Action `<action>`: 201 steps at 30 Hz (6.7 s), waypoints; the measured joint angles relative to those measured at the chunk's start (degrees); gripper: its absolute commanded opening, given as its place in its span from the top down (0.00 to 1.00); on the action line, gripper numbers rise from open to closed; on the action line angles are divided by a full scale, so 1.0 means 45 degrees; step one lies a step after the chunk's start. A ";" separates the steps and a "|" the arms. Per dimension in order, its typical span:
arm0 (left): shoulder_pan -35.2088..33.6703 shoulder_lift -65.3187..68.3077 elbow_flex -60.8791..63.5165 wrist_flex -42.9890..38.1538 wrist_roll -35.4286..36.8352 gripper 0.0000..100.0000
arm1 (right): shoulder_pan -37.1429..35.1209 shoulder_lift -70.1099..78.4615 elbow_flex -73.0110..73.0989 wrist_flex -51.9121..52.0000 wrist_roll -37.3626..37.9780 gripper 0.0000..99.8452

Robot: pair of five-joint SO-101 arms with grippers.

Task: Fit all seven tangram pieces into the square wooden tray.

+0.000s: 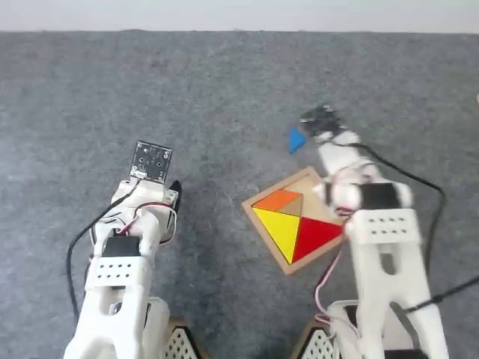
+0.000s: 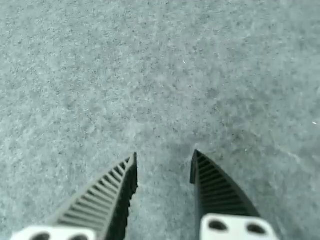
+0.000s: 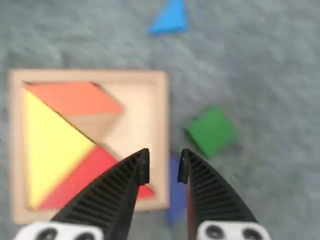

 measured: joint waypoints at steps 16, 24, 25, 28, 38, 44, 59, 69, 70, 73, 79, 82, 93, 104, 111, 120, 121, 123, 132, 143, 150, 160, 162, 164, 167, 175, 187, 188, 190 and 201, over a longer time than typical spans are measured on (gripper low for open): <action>0.0000 0.0000 0.0000 0.0000 0.0000 0.83 | 0.1739 0.8225 -0.3790 -0.0156 -0.8186 0.74; 0.0000 0.0000 0.0000 0.0000 0.0000 0.83 | 0.1602 1.0803 -0.5841 -0.0176 -0.9182 0.72; 0.0000 0.0000 0.0000 0.0000 0.0000 0.83 | 0.1602 1.0979 -0.6037 -0.0195 -0.9182 0.72; 0.0000 0.0000 0.0000 0.0000 0.0000 0.83 | 0.1641 1.1350 -0.6466 -0.0176 -0.9182 0.72; 0.0000 0.0000 0.0000 0.0000 0.0000 0.83 | 0.1582 1.3089 -0.7853 -0.0567 -0.9221 0.78; 0.0000 0.0000 0.0000 0.0000 0.0000 0.83 | 0.1719 1.3265 -0.8147 -0.0567 -0.9201 0.92; 0.0000 0.0000 0.0000 0.0000 0.0000 0.83 | 0.1641 1.1976 -0.8107 0.0488 -0.8029 0.97; 0.0000 0.0000 0.0000 0.0000 0.0000 0.83 | -0.1661 0.8147 -0.4239 0.0430 -0.7736 0.97; 0.0000 0.0000 0.0000 0.0000 0.0000 0.83 | -0.1895 0.8107 -0.3927 0.0274 -0.7736 0.97; 0.0000 0.0000 0.0000 0.0000 0.0000 0.83 | -0.2208 0.8049 -0.3419 -0.0078 -0.7795 0.97; 0.0000 0.0000 0.0000 0.0000 0.0000 0.83 | -0.2188 0.8049 -0.2930 -0.0625 -0.7932 0.91; 0.0000 0.0000 0.0000 0.0000 0.0000 0.83 | -0.2188 0.8049 -0.2872 -0.0703 -0.7932 0.87; 0.0000 0.0000 0.0000 0.0000 0.0000 0.83 | -0.1446 0.8049 -0.2559 -0.0742 -0.7932 0.87; 0.0020 0.0000 0.0000 0.0000 0.0000 0.83 | -0.1915 0.7893 -0.2266 -0.0742 -0.7814 0.75; 0.0020 0.0000 0.0000 0.0000 0.0000 0.83 | -0.1915 0.7893 -0.2266 -0.0703 -0.7619 0.71; 0.0020 0.0000 0.0000 0.0000 0.0000 0.83 | -0.1387 0.7150 -0.2168 -0.0703 -0.7619 0.71; 0.0020 0.0000 0.0000 0.0000 0.0000 0.83 | -0.1133 0.6974 -0.2051 -0.0703 -0.7619 0.71; 0.0020 0.0000 0.0000 0.0000 0.0000 0.83 | -0.0821 0.6545 -0.1836 -0.0703 -0.7619 0.71; 0.0020 0.0000 0.0000 0.0000 0.0000 0.83 | -0.0703 0.5040 -0.0215 -0.0723 -0.7424 0.71; 0.0020 0.0000 0.0000 0.0000 0.0000 0.83 | -0.1172 0.6974 -0.0840 -0.0860 -0.6759 0.71; 0.0020 0.0000 0.0000 0.0000 0.0000 0.83 | -0.1328 0.6466 -0.1016 -0.0860 -0.6759 0.71; 0.0020 0.0000 0.0000 0.0000 0.0000 0.83 | 0.1719 0.2716 -0.0781 0.0527 -0.5353 0.71; 0.0020 0.0000 0.0000 0.0000 0.0000 0.83 | 0.2422 0.2716 -0.0781 0.0547 -0.4864 0.71; 0.0020 0.0000 0.0000 0.0000 0.0000 0.83 | 0.2794 0.2716 -0.0781 0.0332 -0.4689 0.71; 0.0020 0.0000 0.0000 0.0000 0.0000 0.83 | 0.2657 0.3204 -0.1485 0.0195 -0.4611 0.70; 0.0020 0.0000 0.0000 0.0000 0.0000 0.83 | -0.0059 0.7541 -0.6115 -0.0039 -0.5001 0.70; 0.0020 0.0000 0.0000 0.0000 0.0000 0.83 | -0.1875 1.5824 -1.4515 -0.0039 -0.5255 0.71; 0.0020 0.0000 0.0000 0.0000 0.0000 0.83 | -0.1993 1.6137 -1.4789 -0.0039 -0.5079 0.71; 0.0020 0.0000 0.0000 0.0000 0.0000 0.83 | -0.2227 1.6645 -1.5238 -0.0039 -0.4904 0.71; 0.0020 0.0000 0.0000 0.0000 0.0000 0.83 | -0.2247 1.8676 -1.6742 -0.0039 -0.4923 0.71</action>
